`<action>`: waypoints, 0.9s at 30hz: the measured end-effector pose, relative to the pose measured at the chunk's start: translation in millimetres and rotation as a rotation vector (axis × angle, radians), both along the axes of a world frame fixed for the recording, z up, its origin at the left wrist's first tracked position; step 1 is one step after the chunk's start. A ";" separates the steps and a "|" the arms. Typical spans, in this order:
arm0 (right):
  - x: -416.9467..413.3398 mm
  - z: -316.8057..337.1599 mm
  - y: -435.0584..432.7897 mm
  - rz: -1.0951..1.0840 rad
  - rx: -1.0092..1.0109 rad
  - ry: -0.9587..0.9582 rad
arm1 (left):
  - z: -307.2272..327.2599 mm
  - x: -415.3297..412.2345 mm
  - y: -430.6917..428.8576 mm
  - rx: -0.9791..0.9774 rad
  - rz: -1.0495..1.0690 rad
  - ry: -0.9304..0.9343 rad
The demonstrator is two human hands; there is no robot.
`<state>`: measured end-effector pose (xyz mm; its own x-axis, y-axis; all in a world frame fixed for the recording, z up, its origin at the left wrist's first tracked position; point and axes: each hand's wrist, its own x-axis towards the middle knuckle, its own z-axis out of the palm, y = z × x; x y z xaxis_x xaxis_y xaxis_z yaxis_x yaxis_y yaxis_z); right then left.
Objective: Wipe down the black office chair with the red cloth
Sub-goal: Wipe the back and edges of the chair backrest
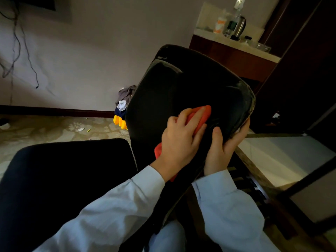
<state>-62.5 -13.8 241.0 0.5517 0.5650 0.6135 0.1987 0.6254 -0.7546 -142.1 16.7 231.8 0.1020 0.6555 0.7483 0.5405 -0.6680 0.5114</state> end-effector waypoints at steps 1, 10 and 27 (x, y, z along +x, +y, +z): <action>0.5 -0.9 -0.2 0.008 0.003 -0.009 | -5.1 -3.2 2.3 -0.050 -0.001 -0.008; -3.3 1.2 -4.6 -0.016 -0.042 0.011 | -83.5 -39.9 23.5 -0.364 0.001 -0.128; -0.4 -2.1 -2.7 -0.020 -0.034 -0.022 | -21.8 -32.2 127.8 -0.485 0.077 -0.413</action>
